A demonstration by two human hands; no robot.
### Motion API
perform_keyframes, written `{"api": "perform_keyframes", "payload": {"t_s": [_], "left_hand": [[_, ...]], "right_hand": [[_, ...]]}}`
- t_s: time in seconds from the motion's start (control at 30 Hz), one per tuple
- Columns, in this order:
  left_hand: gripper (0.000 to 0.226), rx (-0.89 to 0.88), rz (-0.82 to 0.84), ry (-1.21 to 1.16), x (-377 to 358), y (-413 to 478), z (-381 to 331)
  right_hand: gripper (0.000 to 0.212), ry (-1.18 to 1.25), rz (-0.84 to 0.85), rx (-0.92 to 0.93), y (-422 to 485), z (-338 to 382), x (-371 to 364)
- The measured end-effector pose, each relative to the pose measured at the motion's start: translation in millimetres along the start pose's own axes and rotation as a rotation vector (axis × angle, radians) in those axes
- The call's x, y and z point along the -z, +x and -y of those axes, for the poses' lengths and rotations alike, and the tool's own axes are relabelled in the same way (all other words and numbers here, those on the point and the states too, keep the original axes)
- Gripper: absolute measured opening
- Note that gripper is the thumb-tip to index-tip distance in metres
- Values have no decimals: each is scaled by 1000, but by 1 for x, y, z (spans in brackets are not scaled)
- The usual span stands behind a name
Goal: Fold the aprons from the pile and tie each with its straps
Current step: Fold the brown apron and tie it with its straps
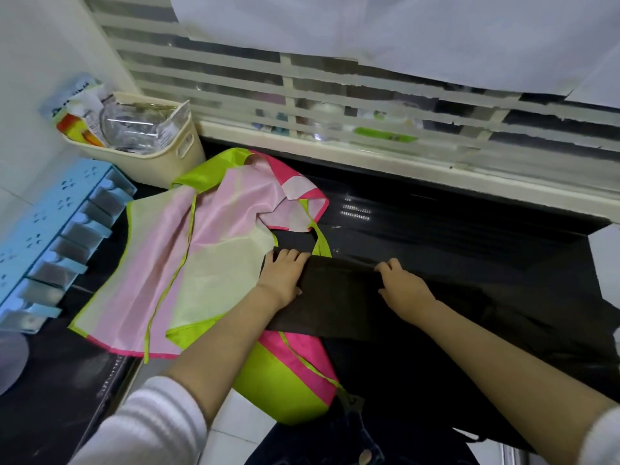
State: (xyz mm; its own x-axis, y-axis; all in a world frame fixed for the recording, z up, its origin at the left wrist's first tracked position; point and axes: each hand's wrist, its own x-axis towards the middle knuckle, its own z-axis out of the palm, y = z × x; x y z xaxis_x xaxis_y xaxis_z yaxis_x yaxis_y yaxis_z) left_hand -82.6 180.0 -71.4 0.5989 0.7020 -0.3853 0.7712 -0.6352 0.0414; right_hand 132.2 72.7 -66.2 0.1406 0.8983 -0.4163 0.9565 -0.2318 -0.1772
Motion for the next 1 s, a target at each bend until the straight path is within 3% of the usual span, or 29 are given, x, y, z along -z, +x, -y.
{"api": "perform_keyframes", "payload": {"t_s": [0.17,0.37,0.53,0.8,1.0], "left_hand": [[75,20,54,46,4,13,3],[30,-21,-6,-19,17,29,10],[25,10,39,-29,20,41,8],[21,54,-105,27,10,41,2],[45,274,-321,-183,2,12,0]], "right_hand": [[30,-37,-25,22,7,-7,5],[25,-31,-83,-2,7,-18,7],[27,-34,-70,-25,13,-18,0],[27,-78,-69,-72,22,-14,-5],[26,-60,-76,-128,22,-10,-8]]}}
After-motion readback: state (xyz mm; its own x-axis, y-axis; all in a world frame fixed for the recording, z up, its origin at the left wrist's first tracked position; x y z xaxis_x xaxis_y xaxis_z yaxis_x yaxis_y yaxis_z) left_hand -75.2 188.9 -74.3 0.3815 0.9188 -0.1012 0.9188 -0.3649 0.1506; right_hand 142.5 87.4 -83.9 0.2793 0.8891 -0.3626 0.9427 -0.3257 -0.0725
